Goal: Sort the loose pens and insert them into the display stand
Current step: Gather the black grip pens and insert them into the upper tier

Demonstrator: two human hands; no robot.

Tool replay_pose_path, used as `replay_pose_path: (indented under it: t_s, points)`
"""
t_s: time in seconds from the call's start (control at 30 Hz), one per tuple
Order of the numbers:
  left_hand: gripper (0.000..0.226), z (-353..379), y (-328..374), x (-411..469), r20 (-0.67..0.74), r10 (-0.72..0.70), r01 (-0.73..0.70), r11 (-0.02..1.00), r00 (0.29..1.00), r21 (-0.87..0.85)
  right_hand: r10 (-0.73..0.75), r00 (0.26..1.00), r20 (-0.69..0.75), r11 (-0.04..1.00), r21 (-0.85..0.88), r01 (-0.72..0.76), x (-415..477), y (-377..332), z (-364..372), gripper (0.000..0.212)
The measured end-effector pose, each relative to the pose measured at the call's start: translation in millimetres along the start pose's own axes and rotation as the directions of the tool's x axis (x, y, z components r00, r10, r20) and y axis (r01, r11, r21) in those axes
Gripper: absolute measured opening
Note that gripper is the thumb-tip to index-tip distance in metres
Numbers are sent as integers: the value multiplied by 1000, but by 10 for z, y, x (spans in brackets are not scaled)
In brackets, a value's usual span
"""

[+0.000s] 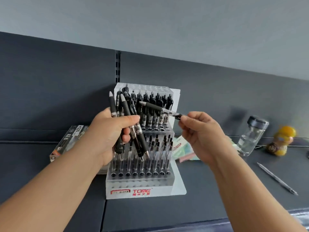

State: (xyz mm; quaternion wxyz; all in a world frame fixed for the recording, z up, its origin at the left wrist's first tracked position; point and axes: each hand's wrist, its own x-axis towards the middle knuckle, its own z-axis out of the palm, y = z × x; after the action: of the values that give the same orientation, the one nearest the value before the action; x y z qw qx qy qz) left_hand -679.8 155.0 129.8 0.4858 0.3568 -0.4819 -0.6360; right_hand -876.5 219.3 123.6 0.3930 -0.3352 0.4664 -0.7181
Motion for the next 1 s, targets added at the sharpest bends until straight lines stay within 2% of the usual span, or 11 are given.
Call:
replay_pose_path:
  t_s: [0.13, 0.33, 0.53, 0.67, 0.8, 1.0]
  points:
    - [23, 42, 1, -47, -45, 12, -10, 999, 999, 35, 7, 1000, 28, 997, 74, -9, 187, -125, -35, 23]
    - [24, 76, 42, -17, -59, 32, -27, 997, 998, 76, -69, 998, -7, 996, -57, 69, 332, -156, -16, 17]
    - [21, 133, 75, 32, -25, 38, -36, 994, 999, 103, -344, 938, -41, 914, -245, 325, 438, -237, 142, 12]
    - [22, 131, 78, 110, -32, 37, -34, 995, 999, 98, -430, 903, -6, 847, -348, 401, 508, -209, 263, 15]
    - [26, 116, 52, 163, -15, 27, -25, 994, 1000, 104, -440, 898, 21, 797, -451, 401, 591, -85, 294, 19]
    - [25, 77, 42, 188, 21, 14, -16, 994, 1000, 112, -336, 942, 17, 742, -612, 276, 564, 259, 227, 13]
